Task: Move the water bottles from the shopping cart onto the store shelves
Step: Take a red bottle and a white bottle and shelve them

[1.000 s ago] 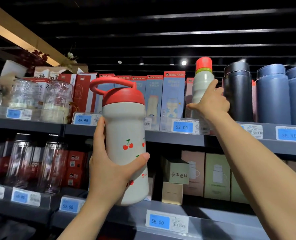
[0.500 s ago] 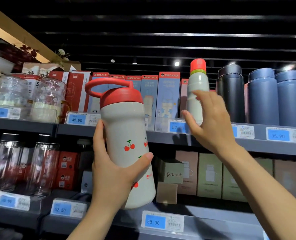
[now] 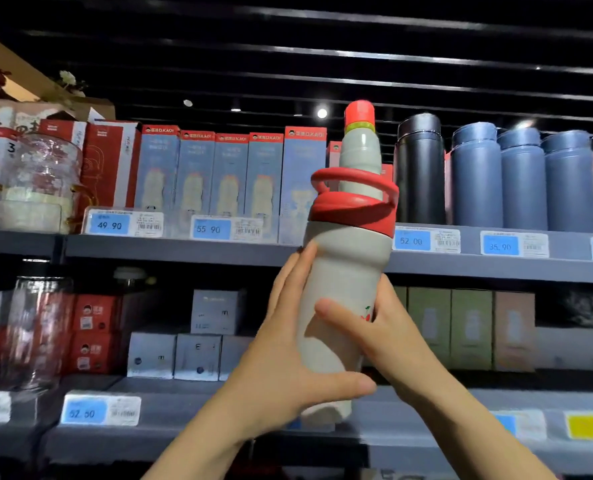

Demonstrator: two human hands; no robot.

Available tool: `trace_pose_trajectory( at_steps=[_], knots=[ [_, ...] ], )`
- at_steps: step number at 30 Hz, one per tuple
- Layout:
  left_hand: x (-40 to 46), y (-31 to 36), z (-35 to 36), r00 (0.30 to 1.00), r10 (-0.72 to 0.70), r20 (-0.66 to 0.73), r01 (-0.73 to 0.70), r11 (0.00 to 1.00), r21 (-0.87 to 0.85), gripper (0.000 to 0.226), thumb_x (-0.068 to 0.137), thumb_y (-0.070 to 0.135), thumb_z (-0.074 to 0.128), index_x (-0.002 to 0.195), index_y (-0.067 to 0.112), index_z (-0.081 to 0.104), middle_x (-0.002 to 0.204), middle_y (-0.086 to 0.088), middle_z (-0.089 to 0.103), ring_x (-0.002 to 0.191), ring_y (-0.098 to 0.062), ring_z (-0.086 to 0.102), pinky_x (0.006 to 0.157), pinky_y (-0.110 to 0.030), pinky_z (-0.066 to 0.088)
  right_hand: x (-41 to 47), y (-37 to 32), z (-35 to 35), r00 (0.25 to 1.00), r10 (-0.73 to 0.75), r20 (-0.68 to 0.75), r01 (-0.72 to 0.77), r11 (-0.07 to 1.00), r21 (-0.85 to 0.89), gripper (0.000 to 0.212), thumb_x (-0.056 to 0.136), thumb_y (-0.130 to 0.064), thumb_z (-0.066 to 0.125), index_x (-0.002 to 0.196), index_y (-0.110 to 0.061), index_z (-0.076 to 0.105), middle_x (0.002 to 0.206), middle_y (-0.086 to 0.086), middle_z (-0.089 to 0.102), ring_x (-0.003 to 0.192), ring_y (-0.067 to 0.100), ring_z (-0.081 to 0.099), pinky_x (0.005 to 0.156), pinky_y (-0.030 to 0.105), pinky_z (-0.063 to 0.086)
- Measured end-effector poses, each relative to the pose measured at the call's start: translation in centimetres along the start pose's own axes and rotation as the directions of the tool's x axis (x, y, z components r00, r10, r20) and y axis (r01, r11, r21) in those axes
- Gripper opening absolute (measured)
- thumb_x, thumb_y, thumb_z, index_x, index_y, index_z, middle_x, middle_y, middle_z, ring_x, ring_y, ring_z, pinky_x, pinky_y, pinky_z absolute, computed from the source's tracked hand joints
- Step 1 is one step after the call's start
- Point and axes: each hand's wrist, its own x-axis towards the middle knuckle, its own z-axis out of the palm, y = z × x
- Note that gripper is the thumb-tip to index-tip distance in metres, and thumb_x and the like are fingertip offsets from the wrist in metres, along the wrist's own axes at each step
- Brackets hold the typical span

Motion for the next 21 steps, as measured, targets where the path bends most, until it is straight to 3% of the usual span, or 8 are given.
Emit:
trace_pose_trajectory(
  at_steps=[3, 4, 6, 8, 11, 14, 18, 21],
  knots=[
    [0.6, -0.3, -1.7, 0.998, 0.043, 0.039, -0.038, 0.991, -0.126, 0.095, 0.058, 0.042, 0.081, 0.134, 0.063, 0.028, 0.142, 0.033, 0.036, 0.130, 0.009, 0.037, 0.101, -0.021, 0.043, 0.4, -0.8, -1.2, 1.000, -0.010, -0.004, 0.010, 0.999, 0.031, 0.078, 0.058, -0.040, 0.080, 0.125, -0.011, 0.053, 0.107, 0.007, 0.072, 0.095, 0.021, 0.070, 0.072, 0.029, 0.056],
    [0.8, -0.6, -2.4, 0.998, 0.055, -0.016, -0.056, 0.995, -0.083, 0.083, 0.061, 0.049, 0.076, 0.131, 0.063, 0.033, 0.141, 0.034, 0.037, 0.130, 0.012, 0.035, 0.103, -0.019, 0.039, 0.7, -1.5, -1.5, 0.999, -0.027, -0.018, 0.028, 0.999, 0.040, 0.077, 0.056, -0.039, 0.080, 0.123, -0.009, 0.055, 0.103, 0.008, 0.073, 0.091, 0.020, 0.071, 0.069, 0.027, 0.056],
    [1.4, -1.8, -4.1, 0.979, 0.096, -0.183, -0.062, 0.981, 0.182, 0.069, 0.066, 0.065, 0.061, 0.130, 0.060, 0.037, 0.147, 0.033, 0.029, 0.133, 0.016, 0.024, 0.108, -0.016, 0.027, 1.9, -3.4, -2.0, 0.996, -0.086, -0.038, 0.088, 0.995, 0.047, 0.071, 0.056, -0.036, 0.080, 0.119, -0.010, 0.056, 0.098, 0.005, 0.074, 0.085, 0.017, 0.071, 0.065, 0.023, 0.054],
    [2.1, -3.8, -6.2, 0.941, 0.146, -0.304, 0.036, 0.853, 0.521, 0.069, 0.071, 0.073, 0.041, 0.137, 0.056, 0.027, 0.152, 0.030, 0.013, 0.136, 0.016, 0.006, 0.111, -0.018, 0.012, 4.2, -5.5, -2.2, 0.987, -0.146, -0.067, 0.149, 0.988, 0.040, 0.059, 0.064, -0.030, 0.078, 0.116, -0.011, 0.057, 0.092, 0.000, 0.074, 0.080, 0.013, 0.071, 0.060, 0.022, 0.053],
    [2.8, -7.4, -8.6, 0.932, 0.153, -0.329, 0.191, 0.563, 0.804, 0.075, 0.082, 0.068, 0.024, 0.150, 0.037, 0.014, 0.159, 0.009, 0.005, 0.144, -0.005, -0.004, 0.116, -0.040, 0.006, 9.5, -8.2, -1.6, 0.971, -0.177, -0.164, 0.180, 0.984, 0.004, 0.060, 0.067, -0.039, 0.073, 0.119, -0.014, 0.057, 0.097, -0.002, 0.073, 0.079, 0.010, 0.071, 0.054, 0.024, 0.053],
    [2.9, -9.1, -9.1, 0.948, 0.156, -0.277, 0.187, 0.428, 0.884, 0.074, 0.088, 0.058, 0.030, 0.152, 0.025, 0.015, 0.159, -0.007, 0.018, 0.146, -0.020, 0.009, 0.112, -0.045, 0.010, 14.8, -9.1, -0.6, 0.937, -0.157, -0.313, 0.178, 0.983, 0.040, 0.068, 0.070, -0.044, 0.080, 0.124, -0.016, 0.050, 0.111, 0.000, 0.070, 0.090, 0.013, 0.071, 0.066, 0.032, 0.058],
    [2.9, -9.3, -9.1, 0.933, 0.207, -0.293, 0.195, 0.390, 0.900, 0.073, 0.087, 0.058, 0.032, 0.152, 0.024, 0.023, 0.156, -0.008, 0.027, 0.144, -0.022, 0.018, 0.110, -0.048, 0.009, 19.8, -7.5, 1.3, 0.866, -0.169, -0.470, 0.216, 0.975, 0.048, 0.075, 0.065, -0.045, 0.084, 0.120, -0.019, 0.041, 0.113, 0.000, 0.062, 0.102, 0.019, 0.064, 0.085, 0.040, 0.055],
    [2.9, -9.4, -9.1, 0.932, 0.213, -0.294, 0.210, 0.343, 0.915, 0.075, 0.085, 0.059, 0.033, 0.151, 0.024, 0.026, 0.154, -0.007, 0.032, 0.142, -0.022, 0.022, 0.110, -0.053, 0.007, 21.3, -5.5, 2.1, 0.846, -0.210, -0.489, 0.189, 0.978, -0.093, 0.080, 0.062, -0.045, 0.086, 0.119, -0.019, 0.035, 0.118, 0.000, 0.058, 0.107, 0.020, 0.059, 0.092, 0.039, 0.051]
  ],
)
